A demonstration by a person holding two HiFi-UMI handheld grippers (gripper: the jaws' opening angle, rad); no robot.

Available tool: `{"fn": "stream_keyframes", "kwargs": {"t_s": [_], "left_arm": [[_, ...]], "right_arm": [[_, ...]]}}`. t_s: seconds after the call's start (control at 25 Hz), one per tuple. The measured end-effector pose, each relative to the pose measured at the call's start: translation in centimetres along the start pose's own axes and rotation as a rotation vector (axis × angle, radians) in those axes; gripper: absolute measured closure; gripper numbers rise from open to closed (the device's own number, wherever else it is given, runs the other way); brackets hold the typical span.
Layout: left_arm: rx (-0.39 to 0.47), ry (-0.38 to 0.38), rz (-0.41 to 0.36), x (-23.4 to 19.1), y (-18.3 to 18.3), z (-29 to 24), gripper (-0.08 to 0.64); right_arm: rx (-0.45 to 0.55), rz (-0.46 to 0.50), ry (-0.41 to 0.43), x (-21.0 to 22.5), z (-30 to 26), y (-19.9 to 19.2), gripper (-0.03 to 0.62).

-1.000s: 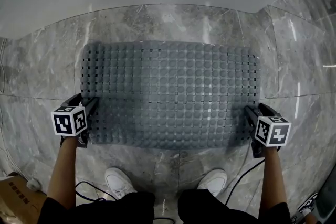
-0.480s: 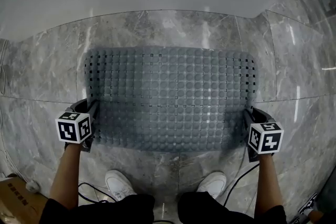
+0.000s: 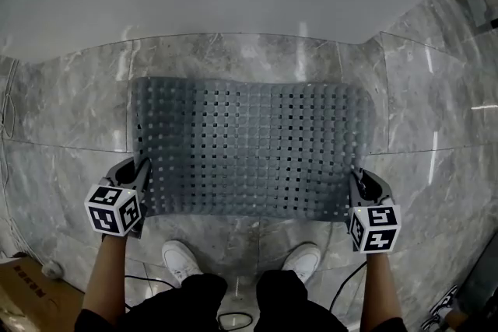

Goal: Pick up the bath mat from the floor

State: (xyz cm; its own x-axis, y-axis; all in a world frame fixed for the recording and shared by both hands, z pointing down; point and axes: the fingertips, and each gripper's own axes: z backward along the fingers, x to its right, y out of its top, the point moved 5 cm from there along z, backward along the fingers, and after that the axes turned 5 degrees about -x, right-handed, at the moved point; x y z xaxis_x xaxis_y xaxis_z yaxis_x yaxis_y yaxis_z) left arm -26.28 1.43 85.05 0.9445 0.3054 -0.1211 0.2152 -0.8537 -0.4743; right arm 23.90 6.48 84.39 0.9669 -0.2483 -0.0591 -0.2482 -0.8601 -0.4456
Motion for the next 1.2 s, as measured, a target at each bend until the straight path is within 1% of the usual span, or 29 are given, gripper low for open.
{"fn": "stream_keyframes", "kwargs": {"t_s": [0.12, 0.2, 0.32, 0.4, 0.52, 0.68, 0.88, 1.04, 1.2], "left_arm": [[0.007, -0.023, -0.019, 1.1, 1.2, 2.4, 0.508], [0.013, -0.028, -0.015, 1.5, 2.2, 4.3, 0.508], [0.019, -0.020, -0.008, 1.8, 4.2, 8.5, 0.509], [0.030, -0.012, -0.009, 2.0, 6.2, 12.2, 0.509], [0.060, -0.007, 0.003, 2.8, 9.7, 18.5, 0.509], [0.132, 0.009, 0.015, 4.2, 14.9, 27.6, 0.511], [0.203, 0.028, -0.011, 6.4, 22.3, 37.2, 0.512], [0.272, 0.029, -0.016, 7.3, 27.7, 44.8, 0.512], [0.340, 0.036, -0.033, 8.7, 32.0, 52.5, 0.512]], "right_arm": [[0.016, 0.033, -0.014, -0.9, 3.0, 1.7, 0.508], [0.017, 0.037, -0.018, -1.3, 4.9, 2.9, 0.508], [0.018, 0.040, -0.015, -1.7, 9.1, 5.3, 0.508], [0.028, 0.048, -0.015, -2.0, 12.7, 7.4, 0.508], [0.057, 0.055, -0.019, -2.1, 19.2, 11.1, 0.508], [0.108, 0.047, -0.021, -1.4, 28.2, 16.6, 0.508], [0.193, 0.073, -0.048, 0.6, 38.4, 23.7, 0.508], [0.260, 0.070, -0.070, 1.2, 46.5, 28.7, 0.508], [0.325, 0.060, -0.102, 1.9, 54.4, 32.4, 0.508]]}}
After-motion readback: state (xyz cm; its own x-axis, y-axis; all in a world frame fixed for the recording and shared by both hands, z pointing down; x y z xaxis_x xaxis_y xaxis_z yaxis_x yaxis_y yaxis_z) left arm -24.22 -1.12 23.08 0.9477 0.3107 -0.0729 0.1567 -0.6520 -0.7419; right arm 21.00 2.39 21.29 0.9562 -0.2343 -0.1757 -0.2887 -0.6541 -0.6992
